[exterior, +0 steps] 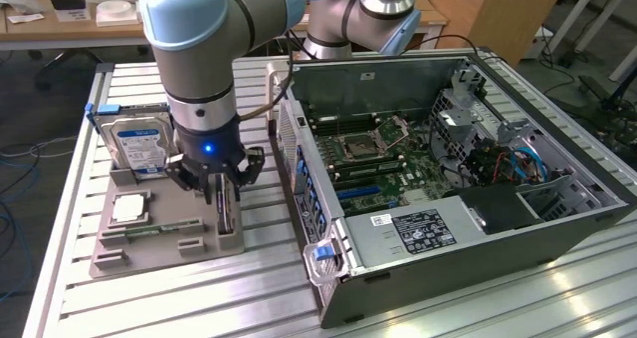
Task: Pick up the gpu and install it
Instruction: 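Pick up the gpu and move the gpu toward the slot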
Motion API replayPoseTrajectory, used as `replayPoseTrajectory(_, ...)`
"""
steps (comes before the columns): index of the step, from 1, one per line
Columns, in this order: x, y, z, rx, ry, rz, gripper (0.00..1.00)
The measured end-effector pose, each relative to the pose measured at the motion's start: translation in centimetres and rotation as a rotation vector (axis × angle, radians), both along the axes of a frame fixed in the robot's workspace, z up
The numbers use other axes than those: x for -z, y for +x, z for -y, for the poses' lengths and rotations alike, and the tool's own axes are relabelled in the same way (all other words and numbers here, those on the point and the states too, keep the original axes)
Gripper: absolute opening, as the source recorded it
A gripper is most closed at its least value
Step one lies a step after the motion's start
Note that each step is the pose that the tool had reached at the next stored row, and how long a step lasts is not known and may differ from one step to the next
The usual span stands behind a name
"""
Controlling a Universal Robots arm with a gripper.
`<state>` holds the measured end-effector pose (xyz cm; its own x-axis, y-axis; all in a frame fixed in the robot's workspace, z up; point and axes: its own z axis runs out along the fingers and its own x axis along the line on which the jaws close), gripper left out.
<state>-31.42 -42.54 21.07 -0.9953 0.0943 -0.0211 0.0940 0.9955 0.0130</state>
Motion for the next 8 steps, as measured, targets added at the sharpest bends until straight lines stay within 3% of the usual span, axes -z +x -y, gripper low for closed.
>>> replayPoseTrajectory(7, 0.35, 0.0, 0.0, 0.0, -0.0002, -0.0003, 0.49)
replayPoseTrajectory(8, 0.36, 0.0, 0.0, 0.0, -0.0002, -0.0002, 0.42)
